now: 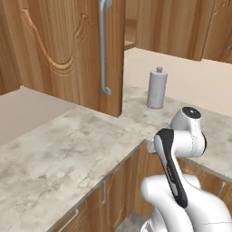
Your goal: Collect the turmeric, ketchup, and shaker from the cabinet and place them next to the stove.
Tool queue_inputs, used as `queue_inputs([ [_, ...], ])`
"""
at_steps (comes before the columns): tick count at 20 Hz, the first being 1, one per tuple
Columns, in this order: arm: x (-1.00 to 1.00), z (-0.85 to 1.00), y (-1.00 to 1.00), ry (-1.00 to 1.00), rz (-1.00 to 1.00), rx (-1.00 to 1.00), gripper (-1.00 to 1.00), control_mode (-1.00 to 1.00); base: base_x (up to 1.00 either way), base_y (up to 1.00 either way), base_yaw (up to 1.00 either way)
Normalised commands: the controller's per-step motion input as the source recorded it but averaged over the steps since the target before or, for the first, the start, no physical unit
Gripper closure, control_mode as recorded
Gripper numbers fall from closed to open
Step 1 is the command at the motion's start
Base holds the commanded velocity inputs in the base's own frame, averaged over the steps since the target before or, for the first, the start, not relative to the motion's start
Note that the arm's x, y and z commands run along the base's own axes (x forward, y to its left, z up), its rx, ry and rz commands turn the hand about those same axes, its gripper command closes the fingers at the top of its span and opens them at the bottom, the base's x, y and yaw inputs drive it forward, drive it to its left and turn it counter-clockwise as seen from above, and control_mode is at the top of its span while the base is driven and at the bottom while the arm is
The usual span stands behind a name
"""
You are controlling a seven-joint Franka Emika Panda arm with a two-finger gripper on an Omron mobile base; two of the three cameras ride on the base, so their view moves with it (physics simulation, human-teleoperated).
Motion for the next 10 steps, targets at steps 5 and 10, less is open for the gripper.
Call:
queue_inputs([
  [5,0.00,0.00,0.00,0.00,0.00,0.00,-1.00,1.00,0.62,-0.05,0.50],
  [10,0.00,0.00,0.00,0.00,0.00,0.00,-1.00,1.00,0.64,-0.15,0.51],
])
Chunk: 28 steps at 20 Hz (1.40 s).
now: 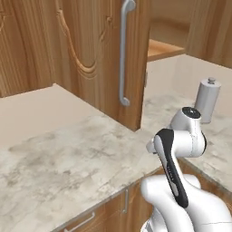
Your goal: Collect the turmeric, ketchup, and shaker from the cabinet and place them next to the stove.
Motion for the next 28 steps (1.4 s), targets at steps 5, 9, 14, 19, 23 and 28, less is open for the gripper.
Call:
queue_inputs([
  [5,0.00,0.00,0.00,0.00,0.00,0.00,-1.00,1.00,0.76,-0.25,0.47],
  [9,0.00,0.00,0.00,0.00,0.00,0.00,-1.00,1.00,0.90,-0.20,0.46],
  [14,0.00,0.00,0.00,0.00,0.00,0.00,-1.00,1.00,0.93,-0.15,0.44],
  [19,0.05,0.01,-0.03,-0.03,0.00,0.01,-1.00,-1.00,0.39,-0.02,0.20],
  [23,0.45,0.78,-0.10,-0.21,0.00,0.01,-1.00,-1.00,0.00,0.00,0.00],
  [28,0.40,1.00,-0.06,-0.28,-0.02,0.00,-1.00,-1.00,0.00,0.00,0.00],
])
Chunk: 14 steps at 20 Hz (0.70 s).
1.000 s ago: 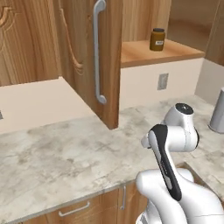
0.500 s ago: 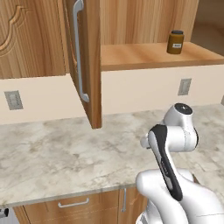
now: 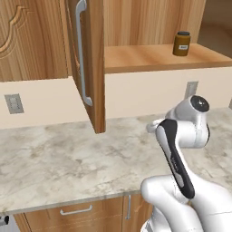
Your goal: Collect the turmeric, ketchup, and shaker from the cabinet and place them next to the stove.
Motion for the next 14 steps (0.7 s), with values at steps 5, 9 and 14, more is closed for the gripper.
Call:
queue_inputs([
  [5,0.25,0.99,-0.12,-0.37,-0.09,0.00,-1.00,-1.00,0.00,0.00,0.00],
  [9,0.28,0.91,-0.14,-0.34,-0.12,-0.04,-1.00,-1.00,0.00,0.00,0.00],
  [14,0.29,0.88,-0.09,-0.27,-0.14,-0.05,-1.00,-1.00,0.00,0.00,0.00],
])
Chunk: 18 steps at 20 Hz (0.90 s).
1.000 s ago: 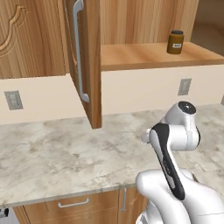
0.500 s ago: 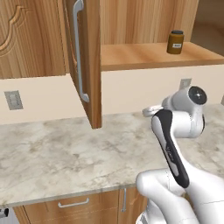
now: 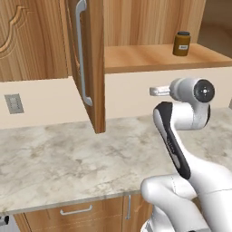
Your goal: Collect the turmeric, ketchup, and shaker from the cabinet and place them next to the stove.
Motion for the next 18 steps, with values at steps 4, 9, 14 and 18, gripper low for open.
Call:
queue_inputs([
  [4,0.32,0.96,-0.13,-0.20,-0.13,-0.03,-1.00,-1.00,0.00,0.00,0.00],
  [9,0.28,0.85,-0.46,-0.06,-0.13,0.00,-1.00,-1.00,0.00,0.00,0.00],
  [14,0.24,0.61,-0.25,0.00,-0.11,0.00,-1.00,-1.00,0.00,0.00,0.00],
  [18,0.24,0.27,-0.17,0.00,-0.06,0.00,-1.00,-1.00,0.00,0.00,0.00],
])
